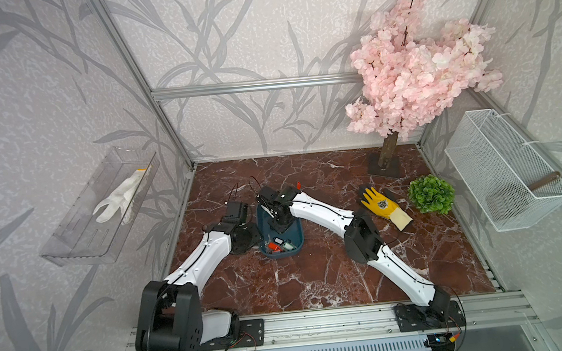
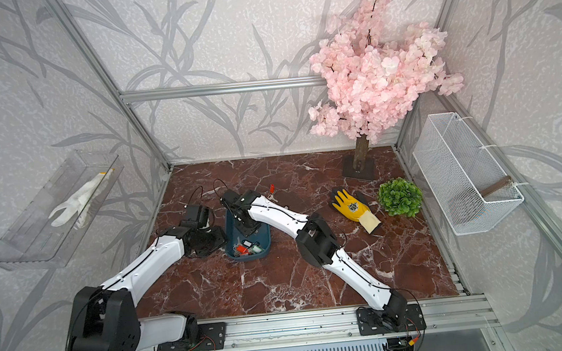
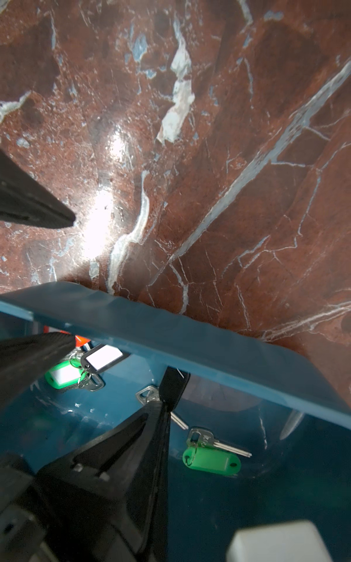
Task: Take the keys out of the storage box
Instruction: Pick up the key from the storage box, then place the key at the center of the board.
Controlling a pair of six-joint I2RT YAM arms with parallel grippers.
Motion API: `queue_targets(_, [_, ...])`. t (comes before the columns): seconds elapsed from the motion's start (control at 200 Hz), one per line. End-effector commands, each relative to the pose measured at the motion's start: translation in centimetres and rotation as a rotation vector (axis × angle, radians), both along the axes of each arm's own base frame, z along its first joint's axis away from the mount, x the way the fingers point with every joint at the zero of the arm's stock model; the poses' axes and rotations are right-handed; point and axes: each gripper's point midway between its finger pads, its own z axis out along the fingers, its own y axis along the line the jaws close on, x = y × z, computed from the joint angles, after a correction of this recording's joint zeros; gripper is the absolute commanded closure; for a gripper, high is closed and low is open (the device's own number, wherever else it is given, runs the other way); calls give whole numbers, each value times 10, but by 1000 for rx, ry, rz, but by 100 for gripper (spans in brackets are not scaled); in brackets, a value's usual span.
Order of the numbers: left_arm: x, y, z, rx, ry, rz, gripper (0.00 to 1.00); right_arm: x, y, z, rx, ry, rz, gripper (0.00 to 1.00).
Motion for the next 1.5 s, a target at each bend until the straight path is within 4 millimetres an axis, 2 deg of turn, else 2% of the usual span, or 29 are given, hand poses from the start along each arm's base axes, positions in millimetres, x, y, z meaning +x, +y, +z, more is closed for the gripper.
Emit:
queue_targets(0.0, [-1,5,6,11,-15,11,40,-1,-8,22,-8,-14,6,100])
queue_targets(0.25, [0,4,10,5,-27,13,40,-2,-9,46,12,-33,11,100])
queue_targets(0.6, [5,7,19,-2,-68,32,32,-15,-26,119,76,-83,38,100])
queue_targets(0.74, [7,12,28,3,-95,47,26,-29,-40,142,95,-79,49,100])
queue_targets(0.755, [7,13,29,7,-100,51,25,-21,-51,144,99,-76,22,100])
queue_targets(0.91, [13,21,41,19,-163,91,17,-25,-81,158,150,-79,-35,100])
queue_targets(1.065, [18,26,53,16,-221,120,16,-32,-116,139,149,-36,-116,100])
queue_targets(1.19, [19,29,59,21,-244,129,15,-37,-133,110,156,20,-173,100])
queue_targets(1.37, [19,31,62,23,-252,133,15,-40,-130,72,179,69,-188,100])
queue_targets(1.495, [19,30,63,17,-253,130,15,-39,-122,55,188,97,-186,100])
